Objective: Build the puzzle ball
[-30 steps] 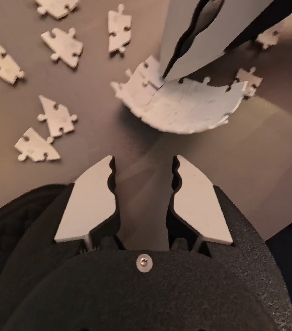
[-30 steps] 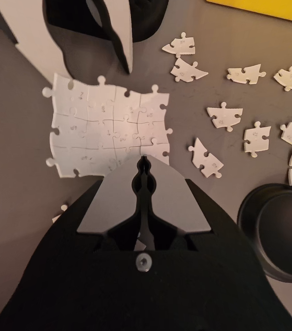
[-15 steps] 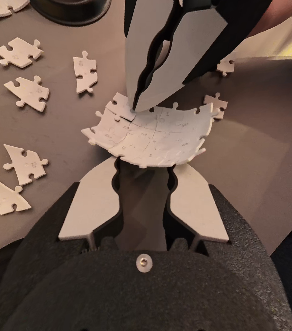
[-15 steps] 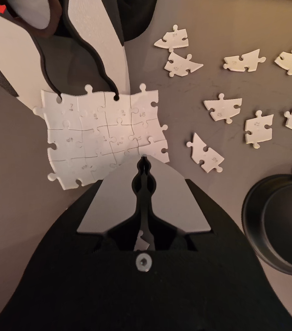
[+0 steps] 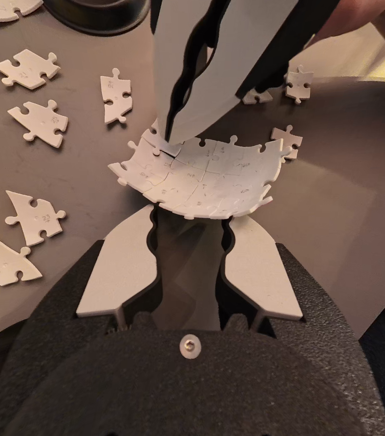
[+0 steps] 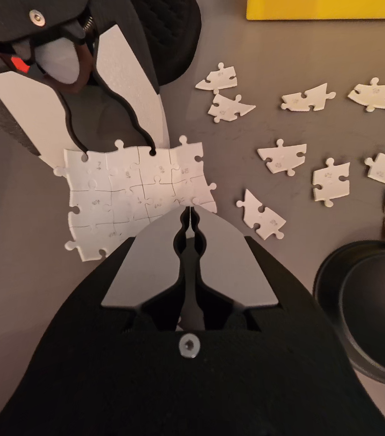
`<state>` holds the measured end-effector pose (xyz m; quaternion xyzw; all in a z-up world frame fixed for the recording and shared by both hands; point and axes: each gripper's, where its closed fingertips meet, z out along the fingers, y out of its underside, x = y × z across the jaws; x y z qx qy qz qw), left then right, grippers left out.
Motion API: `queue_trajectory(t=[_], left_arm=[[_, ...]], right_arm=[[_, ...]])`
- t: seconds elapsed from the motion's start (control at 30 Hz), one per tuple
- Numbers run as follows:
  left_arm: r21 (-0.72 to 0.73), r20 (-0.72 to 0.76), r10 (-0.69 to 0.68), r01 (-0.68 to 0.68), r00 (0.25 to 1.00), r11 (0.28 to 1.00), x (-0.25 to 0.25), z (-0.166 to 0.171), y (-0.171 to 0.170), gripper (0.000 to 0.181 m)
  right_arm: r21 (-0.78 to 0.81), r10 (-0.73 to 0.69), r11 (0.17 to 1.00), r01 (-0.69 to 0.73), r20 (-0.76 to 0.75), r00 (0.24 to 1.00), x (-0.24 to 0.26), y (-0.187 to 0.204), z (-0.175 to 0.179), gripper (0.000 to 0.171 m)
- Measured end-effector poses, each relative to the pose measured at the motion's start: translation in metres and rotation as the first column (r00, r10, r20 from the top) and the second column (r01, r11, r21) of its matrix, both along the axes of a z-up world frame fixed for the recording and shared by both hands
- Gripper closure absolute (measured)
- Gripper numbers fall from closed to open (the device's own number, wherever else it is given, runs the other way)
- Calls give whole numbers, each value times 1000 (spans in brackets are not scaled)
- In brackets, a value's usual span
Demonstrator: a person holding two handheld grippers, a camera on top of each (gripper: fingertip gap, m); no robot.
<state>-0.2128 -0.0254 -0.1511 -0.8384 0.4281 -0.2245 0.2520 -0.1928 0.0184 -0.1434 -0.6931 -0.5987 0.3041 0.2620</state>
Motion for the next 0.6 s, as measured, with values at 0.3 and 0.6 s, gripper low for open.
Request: queue_trajectory(t=[0.3,0.6], left_arm=[[-3,7,-5,5,1000,1000,3,0,0,129],[-3,18,-2,2,1000,1000,5,0,4,130]], right_arm=[[-12,56,998,-55,55,997,-2,-3,-8,169],[-23,69,997,-68,76,995,-1,-3,-10,168]])
